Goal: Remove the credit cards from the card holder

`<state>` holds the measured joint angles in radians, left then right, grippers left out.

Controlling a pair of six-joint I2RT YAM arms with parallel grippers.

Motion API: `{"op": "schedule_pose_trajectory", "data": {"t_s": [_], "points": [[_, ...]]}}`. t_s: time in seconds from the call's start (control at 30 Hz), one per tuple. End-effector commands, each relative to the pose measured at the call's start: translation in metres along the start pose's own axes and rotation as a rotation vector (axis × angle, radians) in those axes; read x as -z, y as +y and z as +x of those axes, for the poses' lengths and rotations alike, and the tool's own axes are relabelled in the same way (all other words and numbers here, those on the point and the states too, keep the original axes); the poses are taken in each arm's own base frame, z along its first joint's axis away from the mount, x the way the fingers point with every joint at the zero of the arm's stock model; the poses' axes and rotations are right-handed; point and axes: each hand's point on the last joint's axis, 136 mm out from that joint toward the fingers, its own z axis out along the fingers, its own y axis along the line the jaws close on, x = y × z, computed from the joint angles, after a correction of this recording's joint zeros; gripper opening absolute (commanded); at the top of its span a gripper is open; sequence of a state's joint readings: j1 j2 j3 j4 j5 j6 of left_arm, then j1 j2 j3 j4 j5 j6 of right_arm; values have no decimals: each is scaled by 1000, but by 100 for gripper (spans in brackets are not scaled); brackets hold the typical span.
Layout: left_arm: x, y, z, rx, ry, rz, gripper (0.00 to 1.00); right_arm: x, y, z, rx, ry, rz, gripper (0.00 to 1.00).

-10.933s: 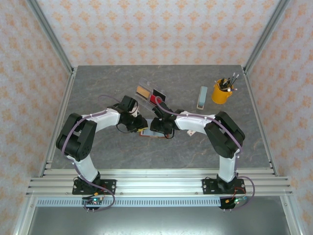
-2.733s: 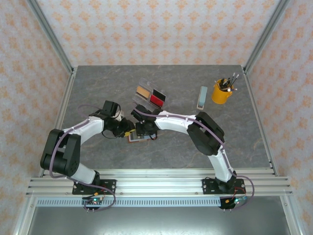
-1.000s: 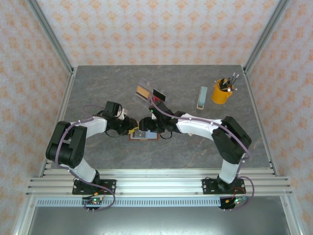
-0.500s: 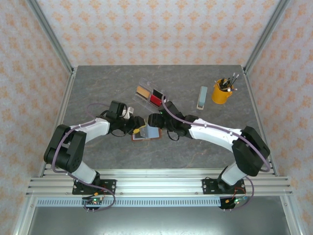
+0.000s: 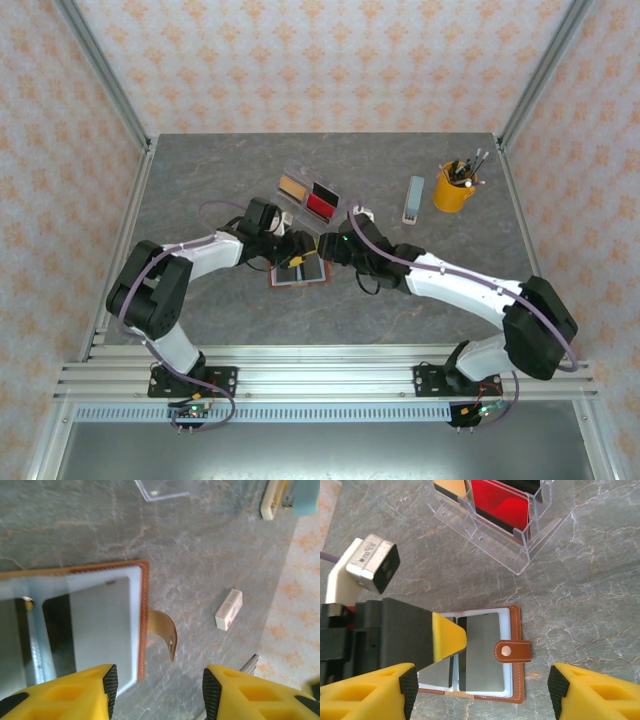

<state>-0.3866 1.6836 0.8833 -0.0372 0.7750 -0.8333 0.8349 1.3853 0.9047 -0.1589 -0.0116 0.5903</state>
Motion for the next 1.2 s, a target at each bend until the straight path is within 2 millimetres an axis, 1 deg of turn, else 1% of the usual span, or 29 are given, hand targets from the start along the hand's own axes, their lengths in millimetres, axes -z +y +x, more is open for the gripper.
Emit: {"op": "schedule_pose_trajectory", "data": {"t_s": [0.0, 0.13, 0.27, 0.37, 0.43, 0.57, 0.63, 0.73, 0.83, 0.9, 1.07, 1.17], "points": [[-1, -1, -12, 8, -38, -32, 52, 9, -11, -7, 23, -40, 46, 71], [9, -3, -21, 9, -93, -67, 51, 10, -5, -7, 65, -9, 39, 69], [27, 2, -28, 22, -166, -123, 47, 2, 6, -2, 121, 62, 28, 64], [35, 8, -28, 29, -200, -150, 42, -12, 13, 10, 170, 158, 23, 53], [35, 15, -26, 41, -209, -156, 40, -23, 18, 18, 205, 218, 15, 44], [35, 26, -20, 66, -222, -165, 35, -40, 20, 33, 227, 308, 26, 33], [36, 30, -18, 74, -228, -168, 34, -50, 17, 42, 218, 358, 50, 27], [33, 34, -15, 92, -229, -148, 32, -63, 11, 53, 193, 404, 82, 20], [28, 33, -11, 97, -210, -117, 30, -74, 4, 56, 183, 421, 137, 14], [26, 31, -9, 91, -195, -109, 30, -80, -1, 56, 185, 422, 177, 12], [23, 23, -4, 65, -153, -102, 29, -92, -14, 53, 185, 412, 281, 11], [23, 27, -1, 44, -138, -129, 29, -98, -18, 49, 200, 398, 311, 10]]}}
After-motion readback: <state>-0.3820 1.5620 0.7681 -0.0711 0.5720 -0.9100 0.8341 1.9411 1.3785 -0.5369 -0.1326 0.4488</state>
